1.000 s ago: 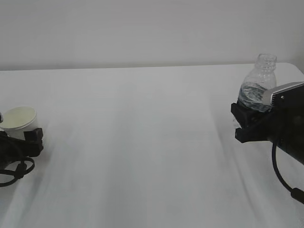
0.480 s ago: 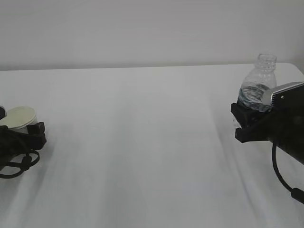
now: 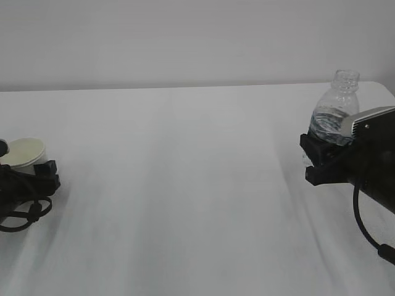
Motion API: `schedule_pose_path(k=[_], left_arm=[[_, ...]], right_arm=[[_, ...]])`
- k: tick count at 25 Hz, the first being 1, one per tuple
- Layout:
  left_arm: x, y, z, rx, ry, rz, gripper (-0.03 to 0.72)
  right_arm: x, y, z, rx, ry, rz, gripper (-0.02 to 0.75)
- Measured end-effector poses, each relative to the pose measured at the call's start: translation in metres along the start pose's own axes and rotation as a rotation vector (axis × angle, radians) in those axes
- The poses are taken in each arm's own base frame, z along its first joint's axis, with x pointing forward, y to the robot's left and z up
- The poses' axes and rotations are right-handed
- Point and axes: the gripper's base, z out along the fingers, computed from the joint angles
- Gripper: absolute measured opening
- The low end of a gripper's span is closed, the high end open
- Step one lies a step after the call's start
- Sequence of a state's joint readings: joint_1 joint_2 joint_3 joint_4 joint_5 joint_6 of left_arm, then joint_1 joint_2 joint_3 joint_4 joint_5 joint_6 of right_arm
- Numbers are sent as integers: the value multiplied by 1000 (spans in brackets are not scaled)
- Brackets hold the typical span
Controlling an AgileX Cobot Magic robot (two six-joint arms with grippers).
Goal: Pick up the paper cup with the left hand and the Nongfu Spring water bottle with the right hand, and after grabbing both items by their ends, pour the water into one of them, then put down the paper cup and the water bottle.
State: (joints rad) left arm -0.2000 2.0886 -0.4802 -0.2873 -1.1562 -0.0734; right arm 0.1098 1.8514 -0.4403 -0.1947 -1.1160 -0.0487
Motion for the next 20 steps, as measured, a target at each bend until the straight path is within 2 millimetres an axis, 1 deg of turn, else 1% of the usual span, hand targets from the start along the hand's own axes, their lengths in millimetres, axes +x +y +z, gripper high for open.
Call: schedule_pose_path(k=[3, 6, 13, 20], left_arm=[[0, 0, 0, 0, 0, 0, 544], [0, 0, 0, 0, -2, 0, 501], [0, -2, 0, 23, 0, 10, 488], [1, -8, 0, 84, 4, 37, 486]], right_arm=[[0, 0, 0, 0, 0, 0, 393], [0, 0, 0, 0, 0, 0, 393], [0, 0, 0, 0, 0, 0, 393], [1, 0, -1, -1, 6, 1, 392]])
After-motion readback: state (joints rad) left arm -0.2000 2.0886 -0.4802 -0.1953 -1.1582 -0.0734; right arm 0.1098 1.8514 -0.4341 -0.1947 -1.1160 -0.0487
